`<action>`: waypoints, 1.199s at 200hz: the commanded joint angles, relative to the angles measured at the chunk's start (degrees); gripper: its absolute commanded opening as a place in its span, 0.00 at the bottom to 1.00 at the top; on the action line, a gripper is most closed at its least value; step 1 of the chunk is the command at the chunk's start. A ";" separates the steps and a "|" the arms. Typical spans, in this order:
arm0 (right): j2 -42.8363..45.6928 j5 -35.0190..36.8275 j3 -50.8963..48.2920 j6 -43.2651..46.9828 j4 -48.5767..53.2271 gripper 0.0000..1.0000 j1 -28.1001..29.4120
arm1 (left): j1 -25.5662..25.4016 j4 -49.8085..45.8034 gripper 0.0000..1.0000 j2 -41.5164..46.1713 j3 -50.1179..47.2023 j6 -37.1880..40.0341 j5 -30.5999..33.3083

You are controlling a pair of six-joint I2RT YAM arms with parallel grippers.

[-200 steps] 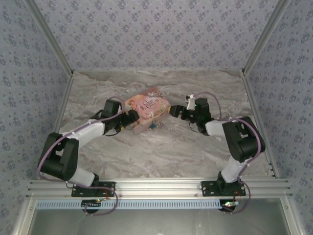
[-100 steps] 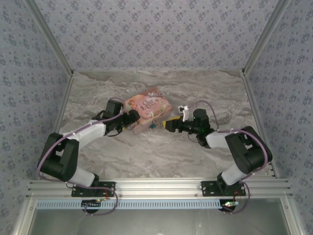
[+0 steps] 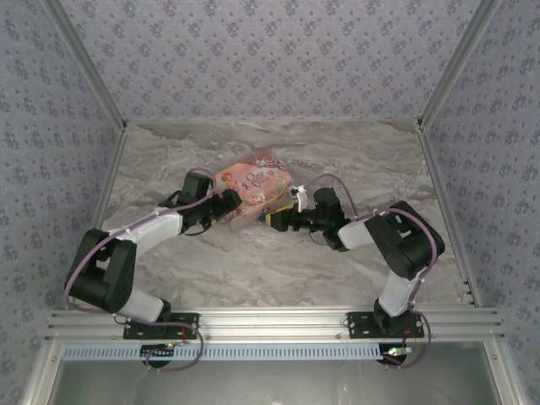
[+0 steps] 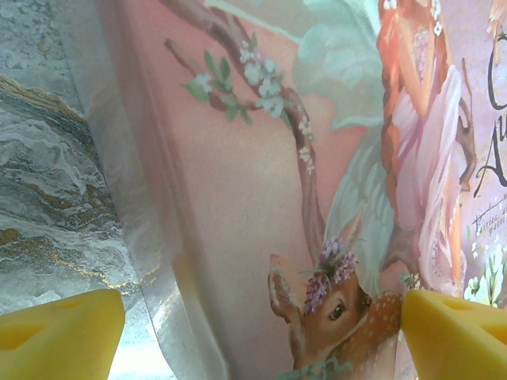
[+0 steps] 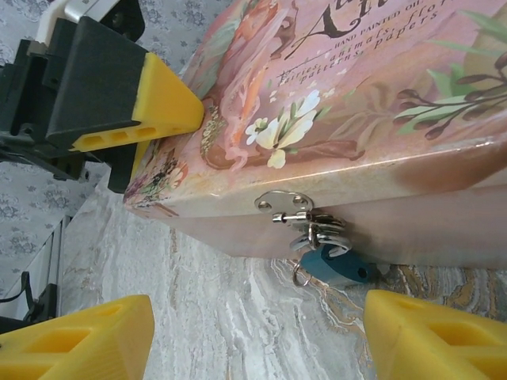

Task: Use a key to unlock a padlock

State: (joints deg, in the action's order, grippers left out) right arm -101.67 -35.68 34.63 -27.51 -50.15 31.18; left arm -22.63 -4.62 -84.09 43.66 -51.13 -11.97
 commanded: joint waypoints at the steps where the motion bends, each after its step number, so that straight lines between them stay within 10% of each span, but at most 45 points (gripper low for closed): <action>1: -2.30 0.20 2.27 1.20 -2.80 0.72 0.48 | -0.66 -2.85 0.90 -0.82 -1.60 -0.20 1.65; 240: -13.47 -6.37 6.50 -3.61 -17.09 0.54 0.36 | -0.66 -2.74 0.90 -0.99 -1.20 -0.79 1.07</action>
State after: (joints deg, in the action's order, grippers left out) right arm -114.69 -40.18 40.18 -30.63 -62.83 31.29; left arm -22.63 -4.38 -84.09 43.66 -52.18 -11.53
